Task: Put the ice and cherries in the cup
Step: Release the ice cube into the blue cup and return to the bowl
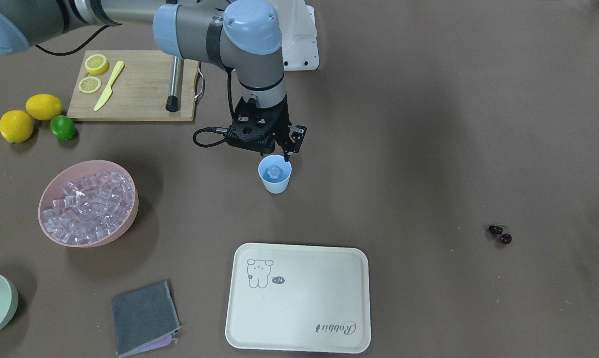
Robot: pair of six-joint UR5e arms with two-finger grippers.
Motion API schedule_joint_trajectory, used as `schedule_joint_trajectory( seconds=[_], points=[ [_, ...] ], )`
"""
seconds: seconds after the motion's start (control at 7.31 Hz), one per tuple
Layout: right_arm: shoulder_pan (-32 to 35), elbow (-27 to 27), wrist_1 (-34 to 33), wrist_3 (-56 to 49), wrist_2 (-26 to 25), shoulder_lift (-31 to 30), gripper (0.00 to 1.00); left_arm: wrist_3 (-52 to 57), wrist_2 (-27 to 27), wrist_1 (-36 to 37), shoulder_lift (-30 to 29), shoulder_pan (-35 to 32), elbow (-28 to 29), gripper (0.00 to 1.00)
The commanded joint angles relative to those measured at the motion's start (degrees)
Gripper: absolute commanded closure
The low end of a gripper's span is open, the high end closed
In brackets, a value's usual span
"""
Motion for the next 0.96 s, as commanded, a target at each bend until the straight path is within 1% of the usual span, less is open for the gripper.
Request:
schedule_joint_trajectory(
  seconds=[0.0,0.14,0.27,0.55,0.68,0.82],
  points=[
    [3.5,5.6,-0.2,-5.7,2.3,-6.9,0.0,0.0,0.0,0.0,0.0,0.0,-0.3,0.02],
    [7.4,9.5,-0.2,-12.5,6.2,-12.8,0.0,0.0,0.0,0.0,0.0,0.0,-0.4,0.02],
    [11.6,11.6,-0.2,-17.4,9.2,-17.4,0.0,0.0,-0.1,0.0,0.0,0.0,-0.5,0.02],
    [17.9,11.0,-0.1,-30.8,10.1,-26.4,0.0,0.0,-0.1,0.0,-0.1,0.0,-0.9,0.02],
    [19.0,10.8,-0.1,-33.8,10.1,-28.5,0.0,0.0,-0.1,0.0,-0.1,0.0,-1.0,0.02],
    [18.3,10.4,-0.2,-33.5,9.5,-28.7,0.01,0.0,-0.1,-0.1,-0.1,0.0,-1.0,0.02]
  ],
)
